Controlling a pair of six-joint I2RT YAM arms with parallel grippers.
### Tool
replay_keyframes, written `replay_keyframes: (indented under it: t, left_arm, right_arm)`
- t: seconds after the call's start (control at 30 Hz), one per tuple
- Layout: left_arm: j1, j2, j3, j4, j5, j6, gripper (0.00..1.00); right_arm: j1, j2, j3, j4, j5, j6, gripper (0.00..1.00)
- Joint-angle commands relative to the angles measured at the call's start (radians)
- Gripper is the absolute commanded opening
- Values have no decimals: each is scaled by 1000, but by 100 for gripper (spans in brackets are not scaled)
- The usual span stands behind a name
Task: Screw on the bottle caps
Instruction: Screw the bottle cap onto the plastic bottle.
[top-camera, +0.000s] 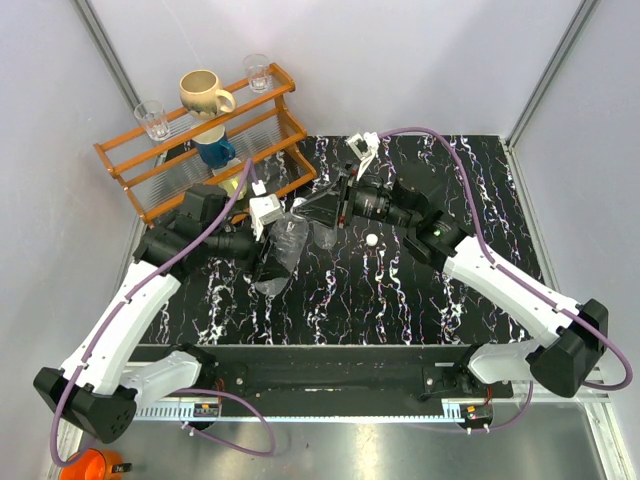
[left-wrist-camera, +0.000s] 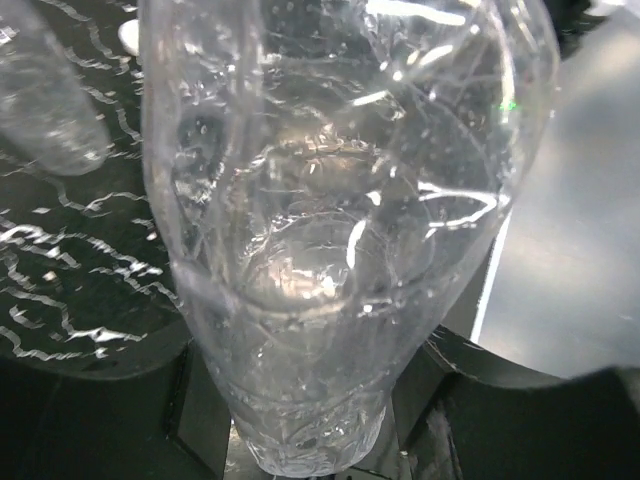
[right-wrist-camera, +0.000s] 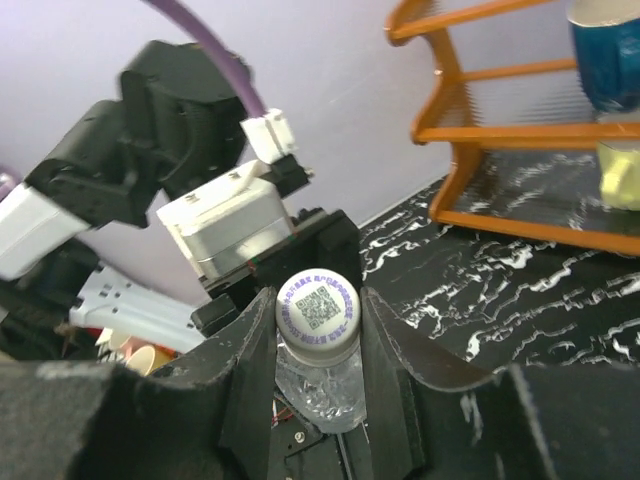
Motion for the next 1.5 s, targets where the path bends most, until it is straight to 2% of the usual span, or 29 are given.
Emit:
replay_keyframes:
  t: [0.0,0.13,0.37,0.43,0.47,0.57,0.63,0.67,0.8,0.87,0.9,0.97,1.0,1.07,1.1,1.13,1.17,1.2,1.3,1.37,1.47]
  left_arm:
    - [4,-26,12,188,-242,-10,0]
    - [4,-27,8,199,-350,-8,0]
    - [4,-36,-26,203,-351,-5,0]
    - [4,-39,-31,203,-330,-4,0]
    - [3,-39,-34,202,-324,-4,0]
    - [4,-45,-40,199,-301,-2,0]
    - [3,-51,-43,197,-278,-1,0]
    - [4,-51,-43,193,-269,-1,0]
    - [4,-53,-39,191,-162,-18,0]
    - [6,-48,-31,184,-109,-25,0]
    - [6,-45,-29,182,-36,-25,0]
    - [11,-37,-25,179,46,-41,0]
    - [11,-34,-25,177,148,-42,0]
    - [12,-30,-20,154,266,-33,0]
    - [12,-25,-17,142,384,-28,0]
    - [14,-23,-17,122,443,-21,0]
    - [14,-23,-17,116,495,-15,0]
    - [14,-20,-16,111,587,-13,0]
    - [14,-11,-17,105,694,-28,0]
    - [14,-8,-17,105,733,-33,0]
    - [14,-2,-16,105,776,-39,0]
  right_arm:
    - [28,-9,-27,-220,167,70,2]
    - [63,-2,-24,-256,300,114,4]
    - [113,56,15,-254,365,137,8]
    - [124,69,31,-245,345,136,19]
    - [126,73,46,-241,331,128,34]
    - [124,48,49,-222,309,89,53]
    - [126,-6,45,-224,328,49,59]
    - [124,-26,45,-225,337,4,69]
    - [124,-121,61,-266,346,-102,87]
    - [123,-170,68,-290,336,-151,91]
    - [121,-187,66,-293,311,-168,94]
    - [106,-226,62,-294,288,-214,95]
    - [94,-235,60,-296,236,-229,95]
    - [31,-258,51,-288,181,-240,95]
    - [6,-267,39,-235,83,-238,94]
    - [-15,-288,-9,-186,29,-213,93]
    - [-56,-299,-38,-97,-30,-188,93]
    - [-69,-304,-67,46,-154,-160,94]
    - [-84,-273,-100,204,-311,-97,93]
    - [-83,-221,-84,252,-350,-61,92]
    - [-84,-145,-83,446,-433,70,90]
